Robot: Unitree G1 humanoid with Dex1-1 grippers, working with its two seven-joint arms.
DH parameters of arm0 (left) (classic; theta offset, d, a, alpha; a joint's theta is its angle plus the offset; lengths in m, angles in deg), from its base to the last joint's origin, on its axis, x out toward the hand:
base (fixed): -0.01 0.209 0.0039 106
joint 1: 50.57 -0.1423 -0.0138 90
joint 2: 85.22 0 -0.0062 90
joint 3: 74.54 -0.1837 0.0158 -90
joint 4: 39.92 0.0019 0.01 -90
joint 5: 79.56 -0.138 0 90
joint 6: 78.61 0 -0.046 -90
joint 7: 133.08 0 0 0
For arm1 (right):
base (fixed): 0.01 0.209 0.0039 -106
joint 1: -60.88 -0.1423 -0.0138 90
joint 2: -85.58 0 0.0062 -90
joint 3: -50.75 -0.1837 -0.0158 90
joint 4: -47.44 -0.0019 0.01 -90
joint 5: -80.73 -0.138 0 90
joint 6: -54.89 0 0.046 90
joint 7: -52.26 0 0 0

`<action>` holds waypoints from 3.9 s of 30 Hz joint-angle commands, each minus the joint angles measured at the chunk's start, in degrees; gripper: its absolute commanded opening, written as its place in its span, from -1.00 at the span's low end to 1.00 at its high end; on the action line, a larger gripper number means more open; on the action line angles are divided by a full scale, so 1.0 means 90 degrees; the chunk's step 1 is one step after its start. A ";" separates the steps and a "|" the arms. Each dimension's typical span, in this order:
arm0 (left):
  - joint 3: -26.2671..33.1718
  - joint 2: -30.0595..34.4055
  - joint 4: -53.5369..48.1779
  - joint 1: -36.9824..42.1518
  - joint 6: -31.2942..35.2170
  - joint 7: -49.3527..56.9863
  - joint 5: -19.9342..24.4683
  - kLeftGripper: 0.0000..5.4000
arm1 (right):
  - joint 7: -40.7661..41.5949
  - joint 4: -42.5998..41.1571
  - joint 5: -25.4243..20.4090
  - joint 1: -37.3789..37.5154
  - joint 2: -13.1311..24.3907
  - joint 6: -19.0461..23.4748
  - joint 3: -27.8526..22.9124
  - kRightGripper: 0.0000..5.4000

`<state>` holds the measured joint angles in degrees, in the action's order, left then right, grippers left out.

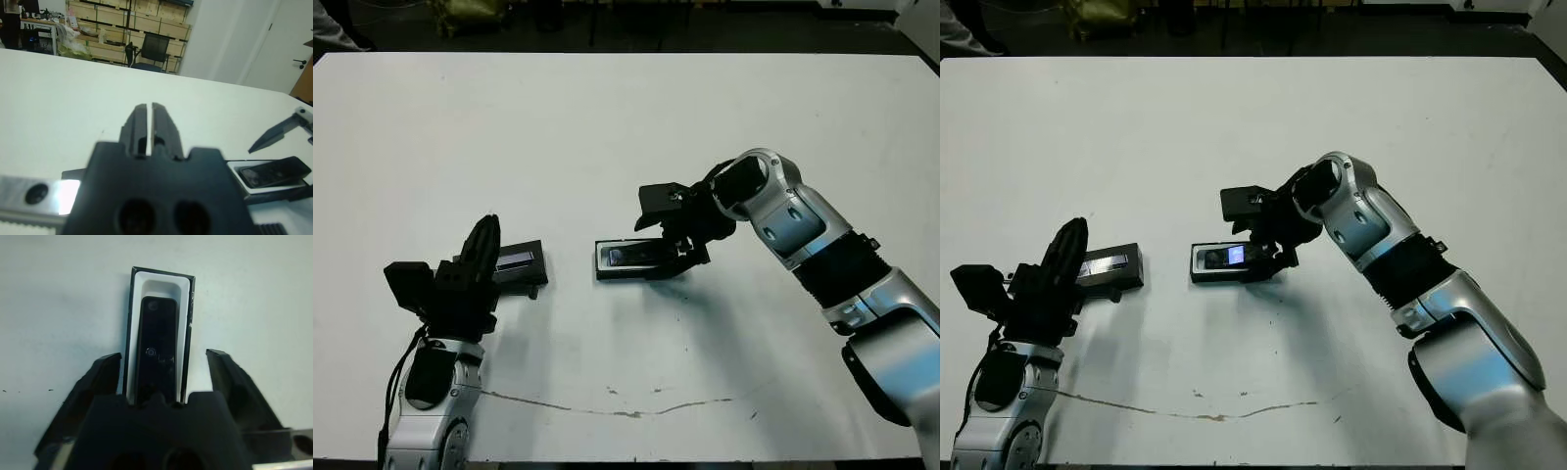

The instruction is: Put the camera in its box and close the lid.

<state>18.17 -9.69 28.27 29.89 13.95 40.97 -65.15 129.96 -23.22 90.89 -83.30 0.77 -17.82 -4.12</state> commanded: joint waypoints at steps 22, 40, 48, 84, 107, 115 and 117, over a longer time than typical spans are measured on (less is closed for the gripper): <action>0.0011 -0.0025 0.0068 -0.0144 0.0055 0.0025 -0.0035 -1.00 | -0.1554 -0.1270 -0.1890 0.0630 -0.0055 0.1110 -0.2863 0.77; -0.0021 -0.0040 0.0089 -0.0125 0.0060 0.0019 -0.0046 -1.00 | -0.4358 -0.3604 -0.2183 0.3689 -0.0219 0.0498 -0.3452 -0.77; -0.0015 -0.0022 0.0091 -0.0110 0.0049 0.0001 -0.0051 -1.00 | -0.5090 -0.4305 -0.1712 0.4481 -0.0182 0.0367 -0.3085 -0.99; -0.0009 -0.0045 0.0049 -0.0120 0.0116 0.0019 -0.0027 -1.00 | -0.5964 -0.3579 -0.0824 0.5269 -0.0447 -0.0911 -0.2608 -0.99; -0.0001 -0.0041 0.0068 -0.0170 0.0038 -0.0009 -0.0035 -1.00 | -0.6146 -0.3424 -0.0255 0.5372 -0.0641 -0.0525 -0.2077 -0.99; -0.0012 -0.0063 0.0080 -0.0168 0.0044 0.0028 -0.0064 -1.00 | -0.6076 -0.3332 -0.0255 0.5383 -0.0610 -0.0559 -0.2063 -0.99; -0.0007 -0.0082 0.0080 -0.0166 0.0057 0.0028 -0.0030 -1.00 | -0.6076 -0.3385 -0.0196 0.5379 -0.0596 -0.0460 -0.2034 -0.99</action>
<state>18.05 -10.26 28.39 29.47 13.92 40.93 -65.26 74.67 -54.34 88.52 -35.65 -5.30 -23.63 -23.06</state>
